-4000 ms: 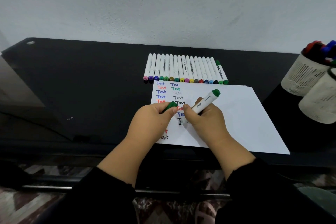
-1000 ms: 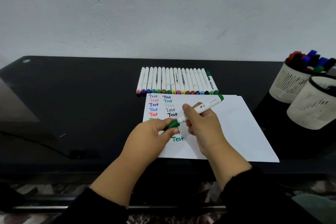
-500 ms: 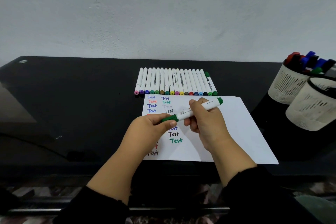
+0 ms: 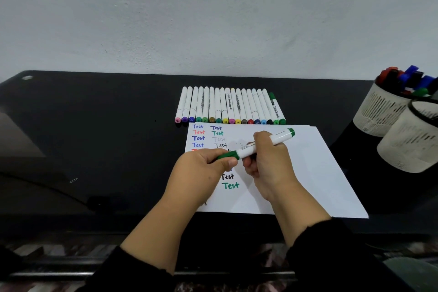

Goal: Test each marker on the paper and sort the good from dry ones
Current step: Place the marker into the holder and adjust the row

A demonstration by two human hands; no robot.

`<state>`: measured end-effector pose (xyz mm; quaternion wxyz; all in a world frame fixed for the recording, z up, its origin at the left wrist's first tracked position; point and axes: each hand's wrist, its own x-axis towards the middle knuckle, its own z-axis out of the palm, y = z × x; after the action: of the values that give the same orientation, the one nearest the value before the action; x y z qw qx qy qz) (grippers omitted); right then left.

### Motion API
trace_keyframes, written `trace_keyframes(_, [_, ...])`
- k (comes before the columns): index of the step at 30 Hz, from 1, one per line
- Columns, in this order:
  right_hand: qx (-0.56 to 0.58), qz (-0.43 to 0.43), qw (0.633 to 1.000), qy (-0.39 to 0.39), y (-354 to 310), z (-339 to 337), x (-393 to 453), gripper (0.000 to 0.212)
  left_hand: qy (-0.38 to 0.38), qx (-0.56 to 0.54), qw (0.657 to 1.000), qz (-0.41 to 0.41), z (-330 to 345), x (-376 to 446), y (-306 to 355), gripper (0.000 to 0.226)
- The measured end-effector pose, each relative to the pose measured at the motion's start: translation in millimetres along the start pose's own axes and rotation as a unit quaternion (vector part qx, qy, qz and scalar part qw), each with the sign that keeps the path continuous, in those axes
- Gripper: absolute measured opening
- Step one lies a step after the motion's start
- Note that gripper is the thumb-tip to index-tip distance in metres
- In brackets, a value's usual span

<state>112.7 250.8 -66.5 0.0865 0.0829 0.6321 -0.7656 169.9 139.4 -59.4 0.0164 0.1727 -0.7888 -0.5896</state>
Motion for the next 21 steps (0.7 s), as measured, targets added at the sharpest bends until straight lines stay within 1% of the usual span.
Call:
trace_keyframes(2, [-0.007, 0.004, 1.000, 0.001, 0, 0, 0, 0.031, 0.001, -0.007, 1.000, -0.004, 0, -1, 0, 0.025])
trace_keyframes(5, [-0.007, 0.004, 1.000, 0.001, 0, 0, -1, 0.029, -0.009, -0.019, 1.000, -0.002, 1, -3, -1, 0.024])
trace_keyframes(8, [-0.001, -0.003, 1.000, 0.004, 0, 0, -2, 0.032, -0.010, -0.025, 1.000, -0.001, 0, -3, 1, 0.022])
trace_keyframes(12, [-0.018, -0.005, 1.000, 0.006, -2, -2, -2, 0.031, 0.000, -0.043, 0.999, -0.003, 4, -2, 5, 0.010])
trace_keyframes(15, [-0.030, -0.019, 0.999, 0.031, -3, -8, -3, 0.036, 0.017, -0.011, 1.000, -0.002, 7, -2, 2, 0.007])
trace_keyframes(16, [-0.037, -0.036, 0.997, 0.050, -5, -12, -5, 0.030, 0.023, 0.004, 1.000, -0.003, 8, -3, 2, 0.007])
trace_keyframes(17, [-0.060, -0.071, 0.993, 0.068, -6, -17, -5, 0.020, 0.025, 0.020, 0.999, -0.005, 8, -3, 2, 0.009])
trace_keyframes(18, [-0.115, -0.121, 0.983, 0.075, -7, -22, -6, 0.013, 0.025, 0.035, 0.999, -0.007, 7, -4, 2, 0.012])
trace_keyframes(19, [-0.192, -0.186, 0.961, 0.068, -8, -27, -7, 0.016, 0.023, 0.051, 0.998, -0.006, 6, -4, 3, 0.013])
trace_keyframes(20, [-0.281, -0.247, 0.926, 0.045, -8, -31, -8, 0.024, 0.020, 0.068, 0.997, 0.000, 6, -5, 5, 0.012])
trace_keyframes(21, [-0.365, -0.296, 0.882, 0.021, -6, -34, -8, 0.031, 0.016, 0.084, 0.996, 0.010, 5, -5, 8, 0.012])
